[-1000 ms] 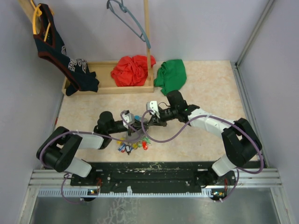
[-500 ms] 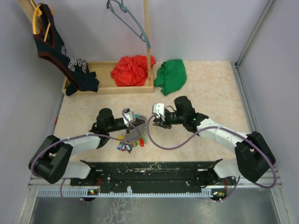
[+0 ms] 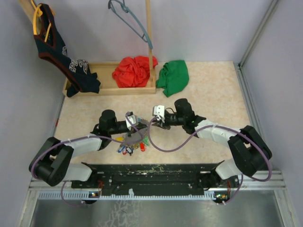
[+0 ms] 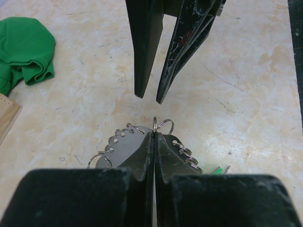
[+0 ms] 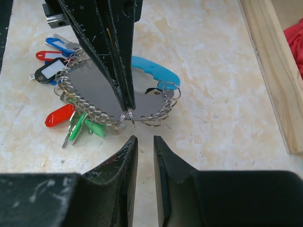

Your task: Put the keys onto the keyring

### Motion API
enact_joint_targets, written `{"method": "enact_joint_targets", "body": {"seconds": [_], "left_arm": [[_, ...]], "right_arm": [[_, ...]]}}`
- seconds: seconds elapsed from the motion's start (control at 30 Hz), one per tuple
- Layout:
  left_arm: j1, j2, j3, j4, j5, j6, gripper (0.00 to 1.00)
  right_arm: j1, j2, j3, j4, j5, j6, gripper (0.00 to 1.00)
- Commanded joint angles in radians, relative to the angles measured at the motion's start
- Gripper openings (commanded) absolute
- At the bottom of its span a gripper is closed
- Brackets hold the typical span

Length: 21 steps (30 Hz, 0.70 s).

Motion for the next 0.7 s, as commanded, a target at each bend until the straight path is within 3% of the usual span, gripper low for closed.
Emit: {"method": "enact_joint_targets", "body": {"seconds": [0.0, 0.67], "left_arm": [[-0.006, -0.017, 0.035, -0.003, 0.034, 0.018, 0.0], [-0.011, 0.001, 0.045, -0.007, 0.043, 0.014, 0.0]], "right_arm": [[0.018, 0.035, 0.089, 0.001, -0.071, -0.054, 0.2], [0.056, 0.114, 0.207, -0.226, -0.062, -0.152, 0.2]]}}
